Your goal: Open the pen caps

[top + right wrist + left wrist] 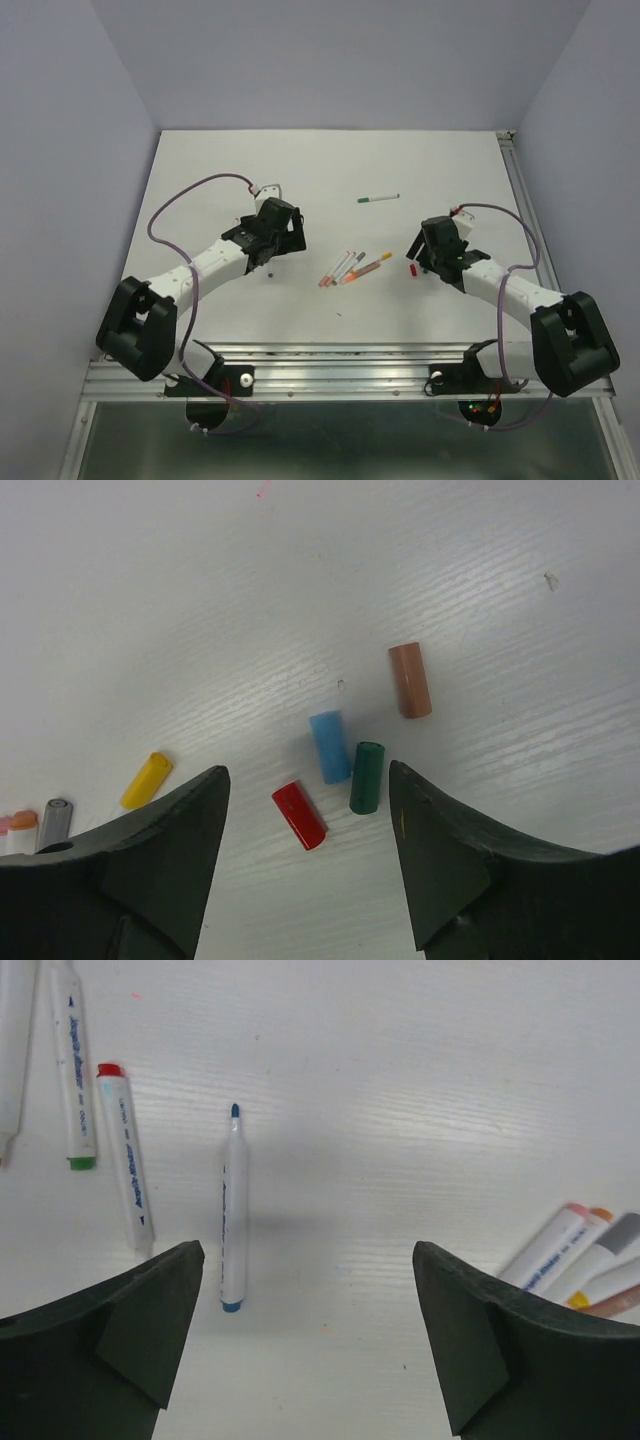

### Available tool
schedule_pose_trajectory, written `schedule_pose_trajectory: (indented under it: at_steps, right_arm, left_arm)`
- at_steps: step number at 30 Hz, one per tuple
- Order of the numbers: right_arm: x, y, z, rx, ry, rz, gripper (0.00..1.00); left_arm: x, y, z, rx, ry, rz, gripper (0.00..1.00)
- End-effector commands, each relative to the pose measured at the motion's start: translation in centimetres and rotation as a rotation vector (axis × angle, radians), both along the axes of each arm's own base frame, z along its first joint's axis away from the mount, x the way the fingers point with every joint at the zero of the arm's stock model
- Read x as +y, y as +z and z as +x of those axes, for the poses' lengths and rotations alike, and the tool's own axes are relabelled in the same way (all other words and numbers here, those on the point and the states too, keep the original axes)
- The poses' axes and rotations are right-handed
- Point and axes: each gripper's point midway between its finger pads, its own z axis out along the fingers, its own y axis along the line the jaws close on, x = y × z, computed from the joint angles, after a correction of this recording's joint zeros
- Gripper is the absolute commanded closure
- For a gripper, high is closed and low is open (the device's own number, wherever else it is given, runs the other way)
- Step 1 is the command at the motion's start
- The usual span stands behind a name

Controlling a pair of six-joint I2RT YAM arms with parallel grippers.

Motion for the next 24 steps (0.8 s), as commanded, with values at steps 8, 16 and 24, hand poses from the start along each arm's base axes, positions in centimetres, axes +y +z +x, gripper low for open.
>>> schedule_pose_trajectory:
  at_steps: [8, 16, 24]
  right_arm:
    - [0.8, 8.8, 0.7, -0.206, 0.022, 0.105, 0.00]
    - [2.0, 11.4, -2.0, -0.337, 0.221, 0.143, 0.00]
    - [1.5, 10.5, -2.8, -0.317, 0.219, 0.122, 0.00]
  left_arm:
    - [-6.5, 5.6, -0.7, -0.158, -0.345, -0.262, 0.01]
    - [-10.2, 3.9, -0.6, -0.086, -0.447, -0.237, 0.01]
    - [-12.7, 0.3, 0.5, 0.007, -0.473, -0.064, 0.01]
